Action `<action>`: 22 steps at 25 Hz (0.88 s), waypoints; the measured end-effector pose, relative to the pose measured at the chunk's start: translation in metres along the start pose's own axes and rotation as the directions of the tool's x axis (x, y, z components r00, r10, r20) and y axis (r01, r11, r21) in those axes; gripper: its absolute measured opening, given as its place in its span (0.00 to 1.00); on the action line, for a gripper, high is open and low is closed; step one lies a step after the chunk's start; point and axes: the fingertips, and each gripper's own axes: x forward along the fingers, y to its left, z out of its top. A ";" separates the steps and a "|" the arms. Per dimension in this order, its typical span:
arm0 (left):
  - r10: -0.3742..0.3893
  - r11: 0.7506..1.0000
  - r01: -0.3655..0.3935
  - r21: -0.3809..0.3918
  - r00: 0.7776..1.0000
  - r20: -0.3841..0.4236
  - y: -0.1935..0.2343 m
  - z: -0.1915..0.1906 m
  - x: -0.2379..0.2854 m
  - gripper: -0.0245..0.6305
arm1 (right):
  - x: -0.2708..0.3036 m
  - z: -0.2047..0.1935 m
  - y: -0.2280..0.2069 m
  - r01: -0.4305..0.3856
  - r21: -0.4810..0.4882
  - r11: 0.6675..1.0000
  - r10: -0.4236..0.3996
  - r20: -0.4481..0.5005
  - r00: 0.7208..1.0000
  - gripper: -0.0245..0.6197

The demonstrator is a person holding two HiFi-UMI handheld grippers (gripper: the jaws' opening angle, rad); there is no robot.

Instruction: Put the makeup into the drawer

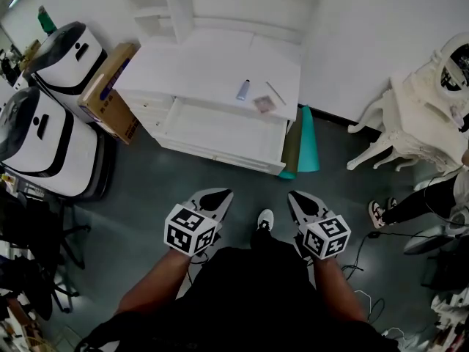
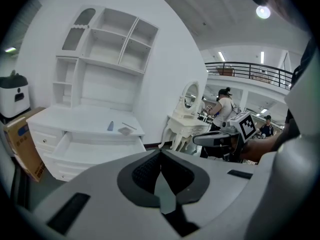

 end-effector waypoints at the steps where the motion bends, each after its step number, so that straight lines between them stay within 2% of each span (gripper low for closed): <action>1: 0.003 1.000 -0.003 0.000 1.000 0.002 0.003 0.007 0.009 0.05 | 0.004 0.006 -0.010 0.000 0.003 1.000 0.000 0.002 1.000 0.08; 8: 0.036 0.999 -0.036 -0.008 0.999 -0.002 0.023 0.052 0.064 0.05 | 0.031 0.044 -0.074 -0.020 0.010 1.000 0.020 0.001 1.000 0.08; 13: 0.093 0.995 -0.093 -0.020 0.996 -0.012 0.046 0.073 0.103 0.05 | 0.058 0.069 -0.118 -0.053 0.007 0.999 0.053 0.006 0.999 0.08; 18: 0.140 0.989 -0.140 -0.036 0.990 -0.006 0.060 0.090 0.128 0.05 | 0.083 0.077 -0.147 -0.096 -0.005 0.995 0.096 -0.014 0.995 0.08; 22: 0.161 0.986 -0.161 -0.032 0.987 -0.030 0.066 0.090 0.137 0.05 | 0.100 0.079 -0.160 -0.116 0.016 0.993 0.116 -0.021 0.993 0.08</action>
